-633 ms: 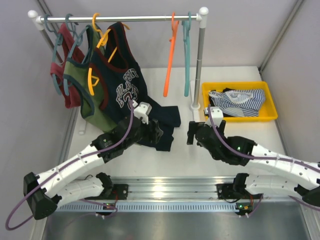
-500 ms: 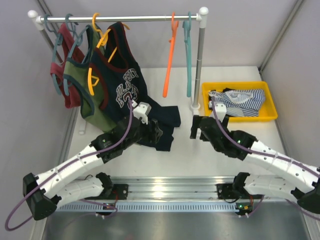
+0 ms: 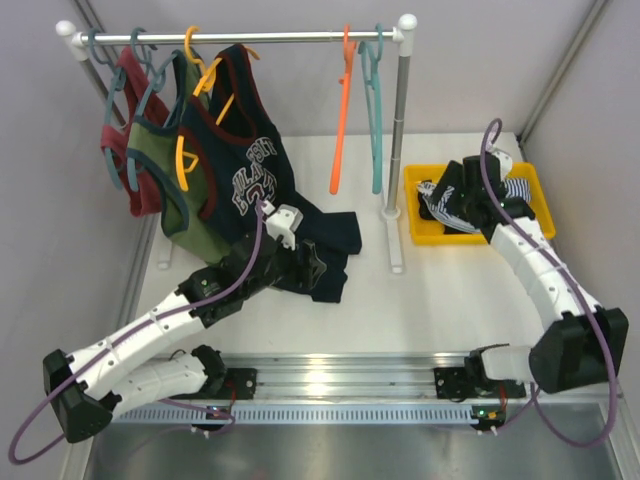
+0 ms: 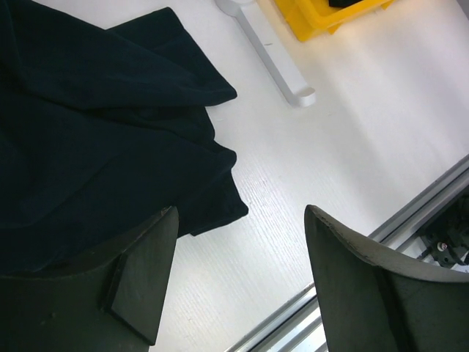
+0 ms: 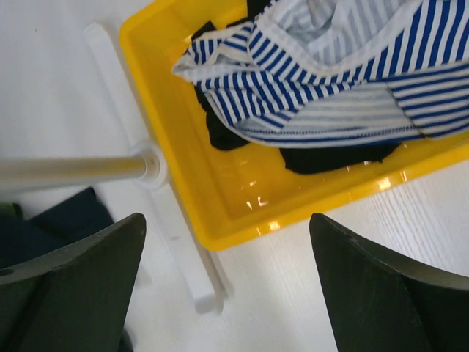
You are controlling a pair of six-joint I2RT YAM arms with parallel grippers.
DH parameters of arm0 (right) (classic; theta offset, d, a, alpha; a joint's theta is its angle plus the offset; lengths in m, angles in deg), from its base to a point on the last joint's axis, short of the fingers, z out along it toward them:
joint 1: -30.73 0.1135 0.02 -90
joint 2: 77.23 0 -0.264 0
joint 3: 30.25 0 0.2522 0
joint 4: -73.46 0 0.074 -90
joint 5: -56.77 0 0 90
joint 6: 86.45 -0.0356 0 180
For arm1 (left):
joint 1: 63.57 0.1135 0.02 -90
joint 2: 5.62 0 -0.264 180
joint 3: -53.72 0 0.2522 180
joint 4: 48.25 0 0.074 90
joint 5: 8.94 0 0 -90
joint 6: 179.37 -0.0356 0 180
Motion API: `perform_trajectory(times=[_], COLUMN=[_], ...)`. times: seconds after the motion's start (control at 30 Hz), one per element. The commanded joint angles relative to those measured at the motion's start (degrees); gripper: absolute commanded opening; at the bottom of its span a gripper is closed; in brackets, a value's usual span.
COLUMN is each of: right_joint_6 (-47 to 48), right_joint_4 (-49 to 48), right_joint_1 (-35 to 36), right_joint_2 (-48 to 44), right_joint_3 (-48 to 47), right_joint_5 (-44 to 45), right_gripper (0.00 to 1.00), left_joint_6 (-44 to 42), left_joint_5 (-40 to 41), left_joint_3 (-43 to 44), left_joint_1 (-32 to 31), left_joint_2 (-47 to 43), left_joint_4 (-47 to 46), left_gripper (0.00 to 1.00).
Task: Place the tank top on the hanger
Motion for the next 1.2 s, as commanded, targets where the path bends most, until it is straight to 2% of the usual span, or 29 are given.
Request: perform_trajectory(times=[0.0, 0.1, 0.2, 0.27, 0.33, 0.4, 0.6, 1.17], right_joint_6=[3.84, 6.13, 8.24, 9.21, 9.74, 10.7, 12.02, 15.1], right_joint_4=[-4.21, -2.46, -0.18, 1.84, 2.55, 3.34, 3.0, 0.27], right_joint_1=[-3.69, -6.06, -7.39, -7.74, -8.18, -8.54, -9.85, -10.12], right_joint_2=[10.0, 17.31, 28.02, 31.47, 35.68, 38.59, 43.34, 48.19], right_joint_3=[-7.39, -15.73, -24.43, -29.97, -33.66, -35.43, -36.93, -34.3], right_joint_5=[-1.06, -1.14, -1.23, -0.79, -0.18, 0.09, 0.71, 1.06], right_gripper=[0.92, 0.88, 0.79, 0.76, 0.67, 0.6, 0.5, 0.5], left_joint_6=[-0.66, -0.04, 0.31, 0.4, 0.4, 0.4, -0.39, -1.8], left_joint_5=[-2.84, -4.16, -4.78, -4.78, -4.95, -5.22, -5.57, -7.33], left_joint_3=[3.07, 3.25, 3.16, 3.08, 3.16, 3.16, 3.69, 3.52], left_joint_1=[-0.14, -0.14, -0.14, -0.14, -0.14, -0.14, -0.14, -0.14], left_joint_2=[-0.1, 0.34, 0.25, -0.1, -0.28, -0.45, -0.36, 2.27], left_joint_4=[-0.56, -0.3, -0.04, 0.14, 0.32, 0.58, 2.08, 2.25], left_gripper=[0.75, 0.75, 0.75, 0.75, 0.75, 0.75, 0.74, 0.74])
